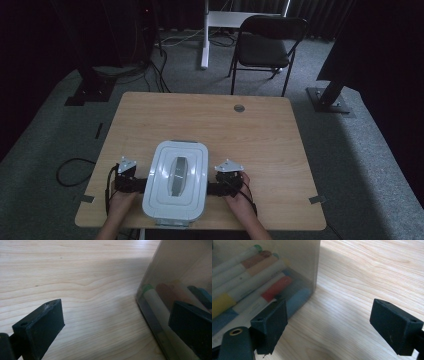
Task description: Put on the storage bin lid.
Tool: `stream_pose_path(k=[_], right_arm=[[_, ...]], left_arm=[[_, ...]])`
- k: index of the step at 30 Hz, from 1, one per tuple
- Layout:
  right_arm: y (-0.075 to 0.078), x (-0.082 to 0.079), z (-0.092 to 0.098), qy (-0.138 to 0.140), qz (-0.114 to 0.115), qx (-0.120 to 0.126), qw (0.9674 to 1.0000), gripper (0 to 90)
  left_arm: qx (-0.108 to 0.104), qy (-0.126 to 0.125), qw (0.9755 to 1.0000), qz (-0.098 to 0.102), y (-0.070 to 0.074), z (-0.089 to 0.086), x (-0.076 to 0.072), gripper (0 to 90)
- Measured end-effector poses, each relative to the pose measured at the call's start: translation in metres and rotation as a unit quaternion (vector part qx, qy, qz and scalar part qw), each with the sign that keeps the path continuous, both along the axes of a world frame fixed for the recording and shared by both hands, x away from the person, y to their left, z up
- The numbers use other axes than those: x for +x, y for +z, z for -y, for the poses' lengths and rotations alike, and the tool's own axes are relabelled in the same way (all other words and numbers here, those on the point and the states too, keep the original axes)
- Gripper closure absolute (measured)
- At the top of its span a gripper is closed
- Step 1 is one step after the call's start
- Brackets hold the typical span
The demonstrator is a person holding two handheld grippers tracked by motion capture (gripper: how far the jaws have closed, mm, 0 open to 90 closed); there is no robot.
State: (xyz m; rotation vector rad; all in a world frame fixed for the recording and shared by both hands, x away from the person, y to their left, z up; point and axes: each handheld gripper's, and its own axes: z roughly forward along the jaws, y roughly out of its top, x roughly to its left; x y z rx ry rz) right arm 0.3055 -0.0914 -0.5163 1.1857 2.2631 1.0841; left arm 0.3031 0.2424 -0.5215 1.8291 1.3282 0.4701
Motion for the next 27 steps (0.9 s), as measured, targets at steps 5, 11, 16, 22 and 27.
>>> stream_pose_path(k=[5,11,16,22,27], right_arm=[[0.002,0.004,0.013,-0.014,0.001,-0.002,0.9999,15.3],[0.006,0.011,0.032,-0.032,0.001,-0.001,0.9995,15.4],[0.007,0.014,0.043,-0.039,0.000,-0.001,0.9992,15.4],[0.010,0.020,0.056,-0.044,0.002,-0.015,0.9989,16.5],[0.010,0.025,0.065,-0.051,-0.004,-0.007,0.9987,16.9]], left_arm=[[0.017,-0.016,0.9997,0.000,0.003,0.017,0.004,1.3],[0.017,-0.032,0.9993,-0.001,0.003,0.036,0.011,1.3],[0.018,-0.039,0.9991,-0.002,0.004,0.047,0.015,1.3],[0.026,-0.049,0.9984,-0.005,0.005,0.063,0.021,1.3],[0.026,-0.054,0.9982,-0.005,0.005,0.070,0.025,1.4]])
